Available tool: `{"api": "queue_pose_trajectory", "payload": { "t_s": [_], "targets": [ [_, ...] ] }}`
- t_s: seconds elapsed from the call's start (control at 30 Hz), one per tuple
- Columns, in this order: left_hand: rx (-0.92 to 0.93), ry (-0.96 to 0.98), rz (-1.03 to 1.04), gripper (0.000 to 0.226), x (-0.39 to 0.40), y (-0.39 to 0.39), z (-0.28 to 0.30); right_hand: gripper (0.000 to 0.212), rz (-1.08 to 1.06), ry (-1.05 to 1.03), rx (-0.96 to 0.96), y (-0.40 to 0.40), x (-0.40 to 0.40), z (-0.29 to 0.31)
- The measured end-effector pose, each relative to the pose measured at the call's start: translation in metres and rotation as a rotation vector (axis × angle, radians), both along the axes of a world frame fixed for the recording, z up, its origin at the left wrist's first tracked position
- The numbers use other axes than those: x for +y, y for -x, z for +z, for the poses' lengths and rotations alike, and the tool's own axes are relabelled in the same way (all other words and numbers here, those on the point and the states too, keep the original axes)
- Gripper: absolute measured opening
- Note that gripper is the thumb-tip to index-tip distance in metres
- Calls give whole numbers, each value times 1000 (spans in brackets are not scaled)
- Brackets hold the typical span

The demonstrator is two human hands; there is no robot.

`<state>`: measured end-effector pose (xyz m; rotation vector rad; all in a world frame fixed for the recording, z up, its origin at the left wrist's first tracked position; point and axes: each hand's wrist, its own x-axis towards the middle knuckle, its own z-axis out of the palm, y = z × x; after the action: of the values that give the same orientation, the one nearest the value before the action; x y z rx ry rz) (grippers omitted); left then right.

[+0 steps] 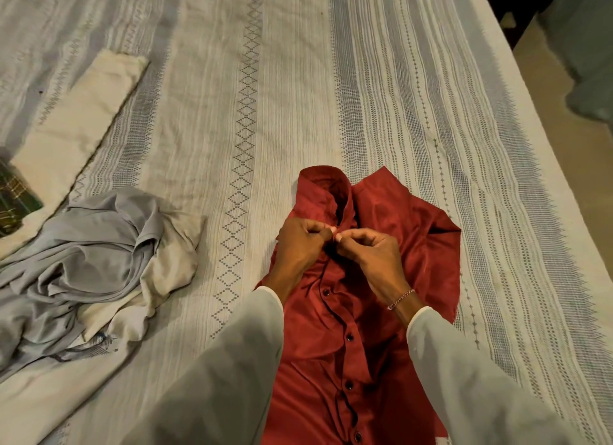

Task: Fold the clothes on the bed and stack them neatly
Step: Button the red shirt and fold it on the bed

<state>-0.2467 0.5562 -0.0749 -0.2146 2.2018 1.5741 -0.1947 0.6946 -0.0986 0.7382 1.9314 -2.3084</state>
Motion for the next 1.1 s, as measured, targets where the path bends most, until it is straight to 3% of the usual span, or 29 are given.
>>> {"api": "queue_pose_trajectory", "payload": {
  "t_s": [0.1,0.23,0.43,0.5,0.6,0.7,0.83,0.9,1.0,1.1],
  "targets": [
    [-9,-9,-8,21,0,-2,5,3,11,-31,2,2,-1,0],
    [-43,-67,-26,17,1,-3,7,3,-15,-113,-40,5,-2,-6],
    [-7,63,13,25,5,1,0,6,-7,-122,-24,5,-7,-6],
    [-11,54,3,29,5,2,-3,6,-1,-40,-50,5,-7,-4],
    [-29,-12,-41,35,0,2,-5,7,1,272,-127,8,-1,0],
    [-67,-59,-94,36,-3,2,-6,8,68,316,-150,9,7,-2],
    [-54,-3,-109,9,-1,-2,-14,18,127,98,-251,12,11,-2],
    [-51,65,-120,20,0,-5,-17,30,85,-127,-325,19,13,-5],
    [-32,147,-128,36,2,-2,-15,48,-29,-532,-246,33,12,1],
    [7,301,-236,26,3,5,-16,39,-33,-676,-163,49,6,17]
  ]
}}
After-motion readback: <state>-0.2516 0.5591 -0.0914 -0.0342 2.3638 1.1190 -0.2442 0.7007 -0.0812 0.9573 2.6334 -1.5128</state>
